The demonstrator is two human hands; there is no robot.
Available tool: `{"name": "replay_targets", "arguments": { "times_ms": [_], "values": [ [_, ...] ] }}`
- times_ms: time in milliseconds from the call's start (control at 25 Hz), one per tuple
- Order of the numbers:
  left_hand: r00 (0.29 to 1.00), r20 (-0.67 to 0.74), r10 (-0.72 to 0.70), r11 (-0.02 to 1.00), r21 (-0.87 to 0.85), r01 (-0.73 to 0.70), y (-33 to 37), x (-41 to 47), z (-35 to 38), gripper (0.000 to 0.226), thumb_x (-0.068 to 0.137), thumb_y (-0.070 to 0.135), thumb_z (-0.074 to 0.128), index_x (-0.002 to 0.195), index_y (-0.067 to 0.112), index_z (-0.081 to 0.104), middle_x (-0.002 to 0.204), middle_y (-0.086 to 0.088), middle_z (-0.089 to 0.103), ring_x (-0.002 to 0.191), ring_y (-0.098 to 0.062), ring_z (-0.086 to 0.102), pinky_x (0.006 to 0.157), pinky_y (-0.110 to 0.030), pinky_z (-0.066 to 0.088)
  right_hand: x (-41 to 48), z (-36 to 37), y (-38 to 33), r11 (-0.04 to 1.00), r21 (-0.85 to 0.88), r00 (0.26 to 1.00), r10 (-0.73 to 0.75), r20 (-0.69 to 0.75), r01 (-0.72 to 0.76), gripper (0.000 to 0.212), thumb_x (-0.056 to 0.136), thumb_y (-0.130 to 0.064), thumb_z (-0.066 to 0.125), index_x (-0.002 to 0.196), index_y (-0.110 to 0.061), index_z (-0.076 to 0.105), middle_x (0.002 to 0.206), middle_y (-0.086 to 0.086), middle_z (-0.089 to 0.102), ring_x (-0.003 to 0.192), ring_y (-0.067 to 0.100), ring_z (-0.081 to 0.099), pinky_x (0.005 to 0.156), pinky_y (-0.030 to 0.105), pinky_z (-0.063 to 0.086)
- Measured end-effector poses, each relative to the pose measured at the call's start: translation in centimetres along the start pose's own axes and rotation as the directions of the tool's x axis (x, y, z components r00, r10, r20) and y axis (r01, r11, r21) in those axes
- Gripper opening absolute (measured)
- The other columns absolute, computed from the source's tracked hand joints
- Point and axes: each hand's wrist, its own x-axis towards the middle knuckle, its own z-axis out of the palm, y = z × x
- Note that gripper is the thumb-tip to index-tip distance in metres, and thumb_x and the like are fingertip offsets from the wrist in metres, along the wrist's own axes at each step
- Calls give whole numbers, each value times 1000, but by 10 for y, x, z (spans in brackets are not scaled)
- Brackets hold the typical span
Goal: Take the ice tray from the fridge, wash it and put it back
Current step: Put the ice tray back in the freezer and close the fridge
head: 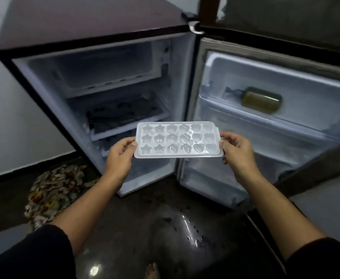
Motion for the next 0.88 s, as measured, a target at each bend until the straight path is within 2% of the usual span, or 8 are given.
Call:
{"name": "replay_targets", "arguments": {
  "times_ms": [80,240,360,480,560,640,720,880],
  "values": [
    [997,-80,-14,999,-35,11,1,20,-21,21,109,14,55,112,24,73,109,7,76,102,-8,72,83,-18,54,24,34,-14,1000,-11,998,-15,58,16,24,101,-3,54,107,-18,72,92,8,74,60,12,52,46,26,38],
    [972,-223,-77,992,-117,52,4,50,-48,23,109,17,55,123,19,73,110,8,77,96,-2,72,80,-18,55,67,88,-41,996,-1,980,-85,181,87,30,99,2,53,97,-20,73,79,2,73,49,0,56,43,18,40],
    [943,-311,-121,984,-164,72,7,76,-60,25,109,16,55,126,16,73,111,6,77,91,0,73,73,-15,54,104,122,-56,991,-26,958,-123,259,134,32,97,0,52,94,-22,75,77,9,73,55,10,56,44,23,41],
    [920,-363,-151,974,-215,75,10,103,-65,25,109,12,53,116,22,74,101,10,78,79,8,72,63,-9,52,141,148,-68,980,-88,940,-146,310,181,31,98,-4,51,96,-24,74,82,6,74,59,14,54,48,28,44],
    [914,-367,-171,964,-254,78,12,122,-67,26,108,12,52,114,26,74,97,10,81,86,2,75,68,-16,56,163,163,-76,972,-104,928,-163,336,208,31,99,-4,50,98,-24,74,83,2,75,60,13,55,49,29,45],
    [913,-363,-188,958,-273,89,12,143,-71,27,108,15,52,120,27,74,107,6,82,103,-13,75,85,-30,60,183,177,-82,967,-113,918,-176,355,229,31,99,-3,50,101,-22,75,85,2,74,62,15,56,51,31,46],
    [905,-375,-201,953,-288,92,11,165,-75,28,108,16,52,121,28,73,115,2,80,109,-19,73,96,-39,58,204,193,-87,962,-111,912,-195,360,249,30,98,-1,49,103,-17,74,86,4,73,64,18,56,51,32,46],
    [892,-393,-225,939,-332,90,14,201,-83,26,109,14,50,122,26,69,111,3,75,96,-15,69,77,-30,54,235,225,-93,953,-113,906,-225,358,281,29,97,-1,51,113,-12,73,90,8,71,63,21,57,52,32,47]
  ]
}}
